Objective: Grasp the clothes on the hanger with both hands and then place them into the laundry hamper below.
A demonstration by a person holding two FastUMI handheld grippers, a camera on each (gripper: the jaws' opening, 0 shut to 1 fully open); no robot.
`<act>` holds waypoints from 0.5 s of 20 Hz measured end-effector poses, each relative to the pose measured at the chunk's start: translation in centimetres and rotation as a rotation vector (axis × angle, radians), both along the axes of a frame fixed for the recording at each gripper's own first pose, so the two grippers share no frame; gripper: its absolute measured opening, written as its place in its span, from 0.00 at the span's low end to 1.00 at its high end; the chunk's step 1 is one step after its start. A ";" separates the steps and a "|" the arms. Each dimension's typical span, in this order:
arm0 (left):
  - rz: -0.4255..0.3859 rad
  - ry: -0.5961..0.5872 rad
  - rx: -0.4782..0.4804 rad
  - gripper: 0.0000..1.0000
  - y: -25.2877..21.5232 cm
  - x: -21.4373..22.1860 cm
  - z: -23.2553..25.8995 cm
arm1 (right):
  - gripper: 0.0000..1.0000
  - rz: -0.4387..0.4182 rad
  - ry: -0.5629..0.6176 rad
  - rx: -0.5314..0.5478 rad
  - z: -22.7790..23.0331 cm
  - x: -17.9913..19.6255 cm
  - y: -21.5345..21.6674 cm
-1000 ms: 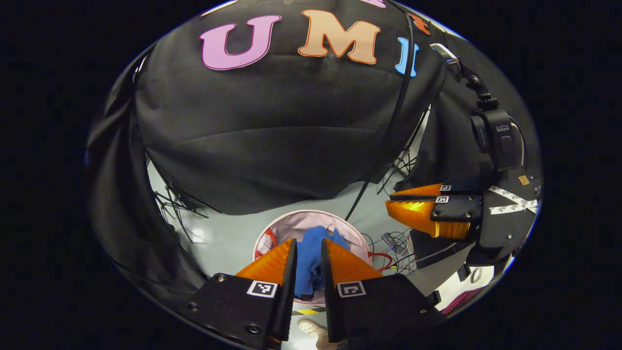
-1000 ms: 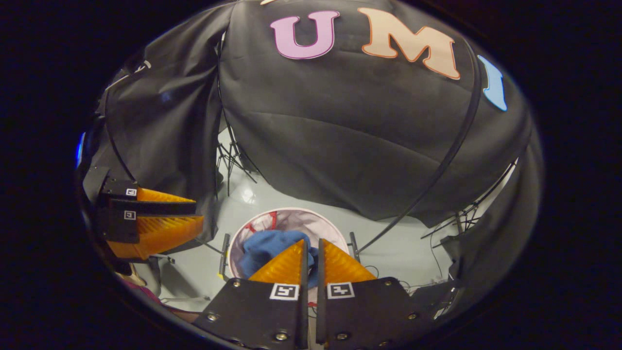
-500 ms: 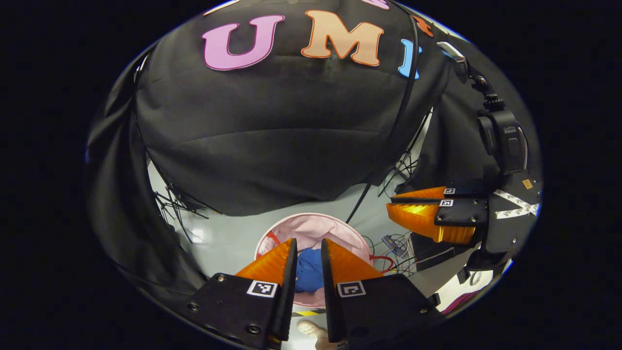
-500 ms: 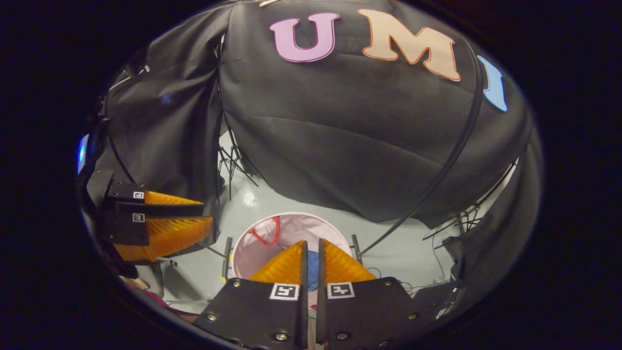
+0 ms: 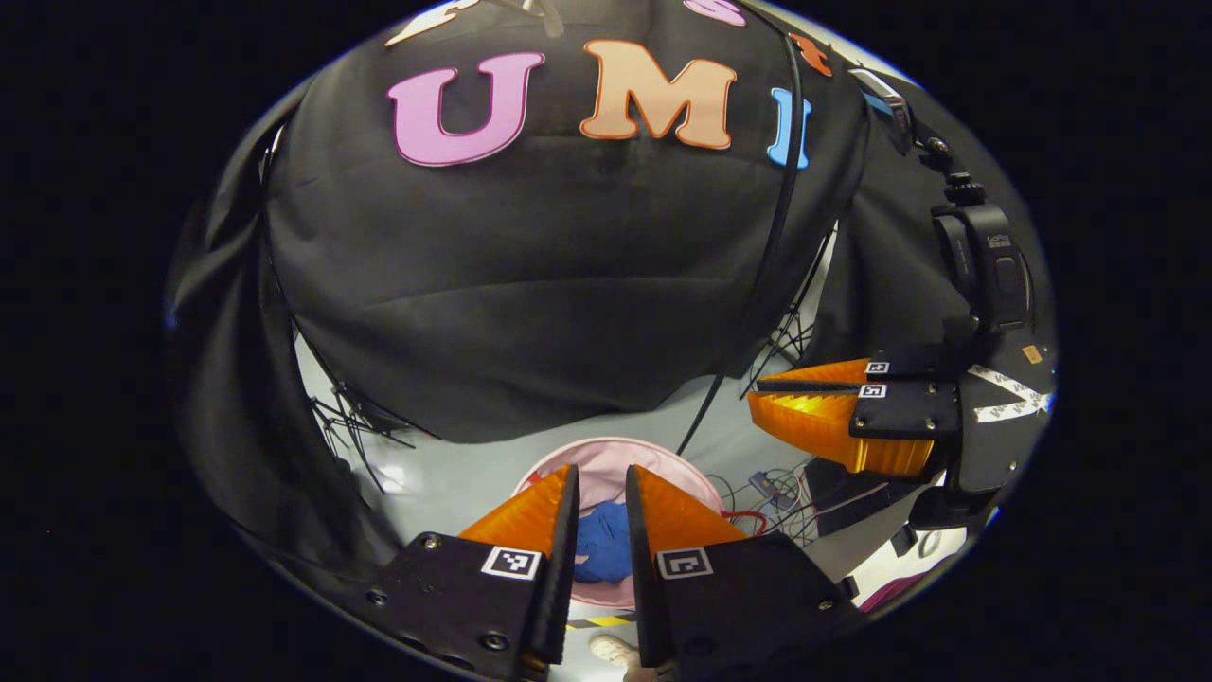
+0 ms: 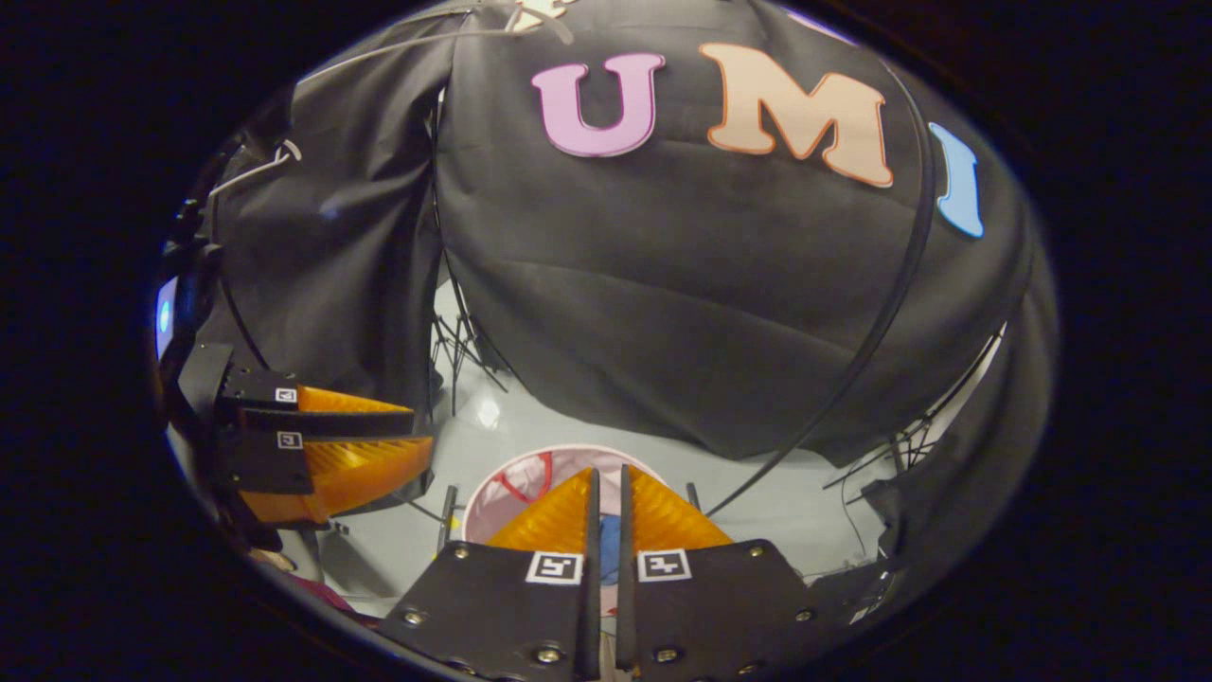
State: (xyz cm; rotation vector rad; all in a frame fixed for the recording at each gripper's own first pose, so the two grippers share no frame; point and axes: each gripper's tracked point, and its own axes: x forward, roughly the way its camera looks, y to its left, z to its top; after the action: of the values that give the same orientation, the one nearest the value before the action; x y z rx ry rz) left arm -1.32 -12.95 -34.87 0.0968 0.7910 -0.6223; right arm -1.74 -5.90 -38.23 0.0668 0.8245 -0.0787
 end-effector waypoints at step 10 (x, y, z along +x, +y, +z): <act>0.046 -0.348 -0.168 0.31 -2.6 4.6 18.1 | 0.07 -0.003 -0.402 -0.065 20.4 5.8 -0.7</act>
State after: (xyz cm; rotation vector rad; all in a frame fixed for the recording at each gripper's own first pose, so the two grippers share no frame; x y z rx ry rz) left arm 3.32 -15.58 -16.80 0.0309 0.4024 -0.6051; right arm 4.10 -6.56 -17.84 0.0206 0.4203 -0.0911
